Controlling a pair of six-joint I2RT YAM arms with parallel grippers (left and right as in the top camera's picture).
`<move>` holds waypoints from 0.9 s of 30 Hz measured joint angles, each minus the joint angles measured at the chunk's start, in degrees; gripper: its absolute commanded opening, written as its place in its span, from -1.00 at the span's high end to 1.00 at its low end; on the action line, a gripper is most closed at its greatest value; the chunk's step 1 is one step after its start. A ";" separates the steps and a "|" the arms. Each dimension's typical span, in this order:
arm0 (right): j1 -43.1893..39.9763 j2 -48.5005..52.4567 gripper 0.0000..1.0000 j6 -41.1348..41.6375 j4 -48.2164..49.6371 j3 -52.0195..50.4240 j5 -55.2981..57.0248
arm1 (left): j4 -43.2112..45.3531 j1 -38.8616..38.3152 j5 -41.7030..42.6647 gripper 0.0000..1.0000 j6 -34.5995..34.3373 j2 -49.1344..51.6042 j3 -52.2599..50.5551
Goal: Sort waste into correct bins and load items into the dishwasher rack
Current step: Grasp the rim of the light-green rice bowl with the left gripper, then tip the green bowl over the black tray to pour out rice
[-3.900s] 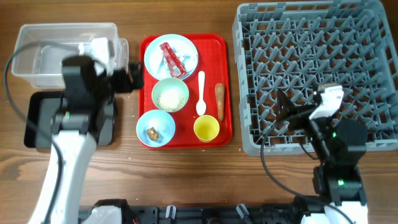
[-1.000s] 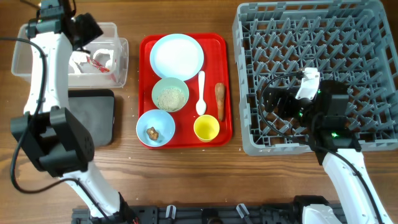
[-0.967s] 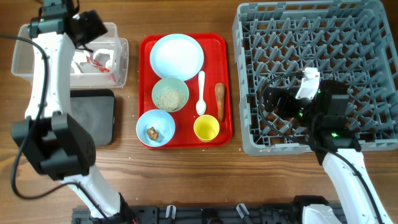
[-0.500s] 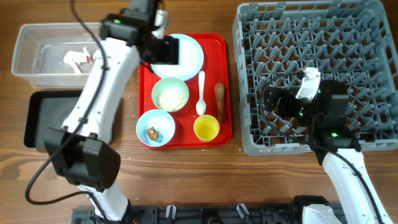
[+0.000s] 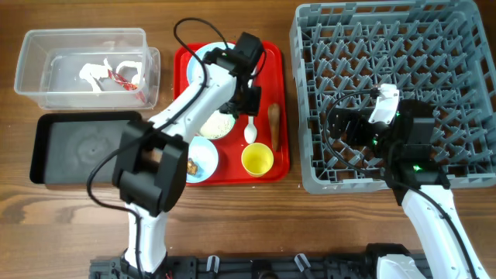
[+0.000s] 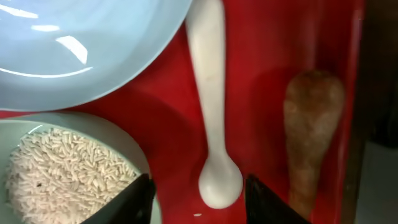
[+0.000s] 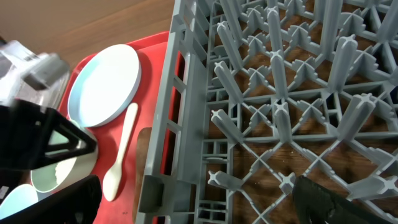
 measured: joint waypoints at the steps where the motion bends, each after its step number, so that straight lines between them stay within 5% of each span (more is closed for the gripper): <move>1: 0.00 0.00 -0.99 0.00 0.02 0.00 0.00 | 0.00 -0.17 -1.05 0.17 -1.70 0.74 -0.22; 4: 0.00 0.02 -0.99 0.00 0.00 0.00 0.00 | 0.04 -0.22 -3.72 0.20 -5.11 1.03 -1.62; 8: 0.00 0.20 -0.99 0.00 0.02 0.00 0.00 | 0.28 -0.22 -5.55 0.63 -7.10 1.11 -2.73; 17: 0.00 0.87 -0.99 0.17 0.00 0.00 0.00 | 3.76 -0.22 -6.25 0.65 -8.22 1.11 -4.24; 21: 0.00 0.87 -0.99 0.15 0.00 0.00 0.00 | 5.57 -0.22 -6.34 0.92 -8.35 1.11 -6.49; 27: 0.00 0.87 -0.99 0.15 0.00 0.00 0.00 | 5.62 -0.33 -7.32 0.92 -8.70 1.09 -6.56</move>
